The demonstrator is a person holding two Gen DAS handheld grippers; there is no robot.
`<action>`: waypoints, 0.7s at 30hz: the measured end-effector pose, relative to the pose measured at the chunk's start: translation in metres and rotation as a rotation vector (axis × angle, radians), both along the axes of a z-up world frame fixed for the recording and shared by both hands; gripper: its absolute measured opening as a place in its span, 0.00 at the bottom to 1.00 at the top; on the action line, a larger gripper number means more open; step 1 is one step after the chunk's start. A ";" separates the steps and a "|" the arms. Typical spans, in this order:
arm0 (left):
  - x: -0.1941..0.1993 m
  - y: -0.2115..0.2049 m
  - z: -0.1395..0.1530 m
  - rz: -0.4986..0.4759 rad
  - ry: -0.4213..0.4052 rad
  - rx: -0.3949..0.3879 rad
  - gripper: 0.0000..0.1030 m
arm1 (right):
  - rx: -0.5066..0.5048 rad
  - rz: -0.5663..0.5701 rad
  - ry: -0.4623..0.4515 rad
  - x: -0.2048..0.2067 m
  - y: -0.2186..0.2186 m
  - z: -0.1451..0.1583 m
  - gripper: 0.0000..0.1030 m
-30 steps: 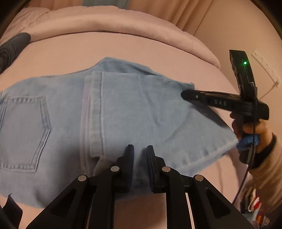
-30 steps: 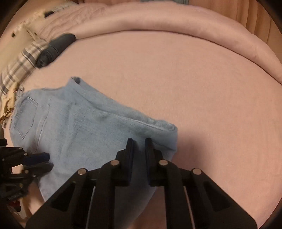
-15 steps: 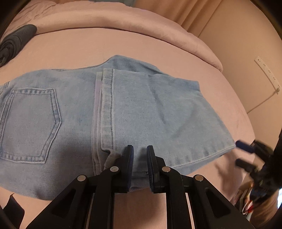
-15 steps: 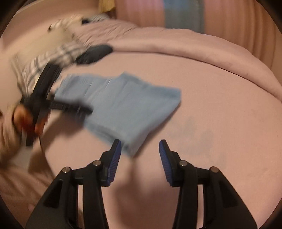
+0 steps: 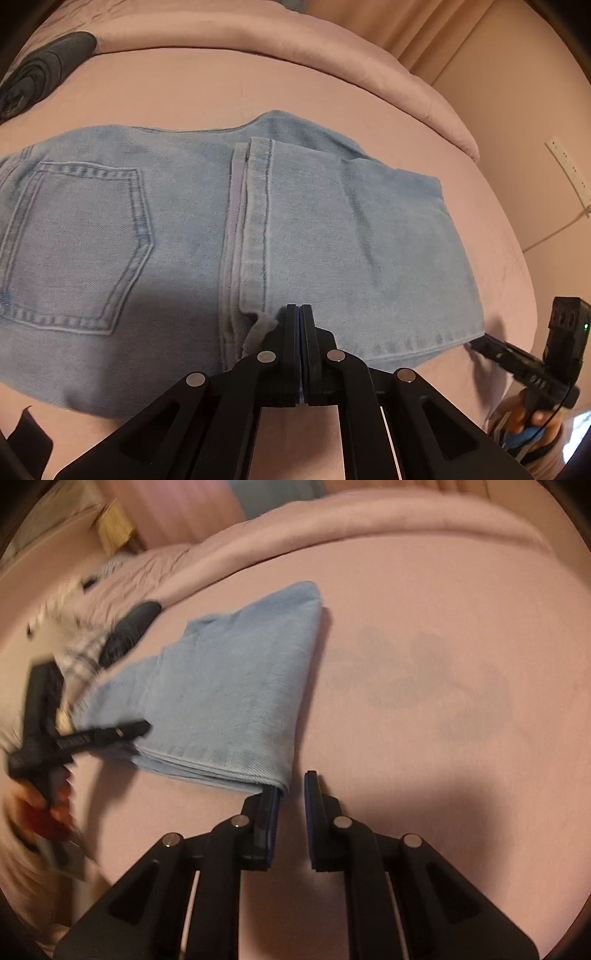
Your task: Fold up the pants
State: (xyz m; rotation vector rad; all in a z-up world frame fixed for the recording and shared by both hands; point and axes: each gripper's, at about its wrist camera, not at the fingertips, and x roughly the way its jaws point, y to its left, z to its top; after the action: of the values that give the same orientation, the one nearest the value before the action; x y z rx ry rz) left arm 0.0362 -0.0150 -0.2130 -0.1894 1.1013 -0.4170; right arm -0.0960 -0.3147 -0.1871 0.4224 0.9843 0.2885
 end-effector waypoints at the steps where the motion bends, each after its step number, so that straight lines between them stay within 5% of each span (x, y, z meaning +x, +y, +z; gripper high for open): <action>1: -0.002 0.001 0.002 -0.005 -0.004 0.012 0.04 | 0.017 -0.007 0.023 -0.002 -0.006 0.001 0.16; 4: -0.015 -0.004 0.018 -0.051 -0.044 0.081 0.04 | -0.185 -0.014 -0.010 -0.017 -0.014 0.021 0.23; 6: -0.024 -0.022 0.033 -0.104 -0.115 0.154 0.06 | -0.193 -0.005 -0.059 -0.018 -0.023 0.037 0.23; 12: -0.035 -0.108 0.051 -0.353 -0.176 -0.029 0.06 | -0.144 0.091 -0.178 0.034 -0.011 0.062 0.22; 19: -0.041 -0.175 0.005 -0.465 -0.125 0.019 0.06 | -0.208 0.207 -0.173 0.129 0.027 0.054 0.14; 21: -0.051 -0.177 -0.007 -0.466 -0.178 0.046 0.06 | -0.244 0.232 -0.133 0.152 0.036 0.039 0.13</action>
State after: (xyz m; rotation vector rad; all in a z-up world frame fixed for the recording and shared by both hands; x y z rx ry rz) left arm -0.0145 -0.1923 -0.2197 0.1486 0.9736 -0.8071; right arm 0.0558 -0.2791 -0.1479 0.0651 0.9250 0.3952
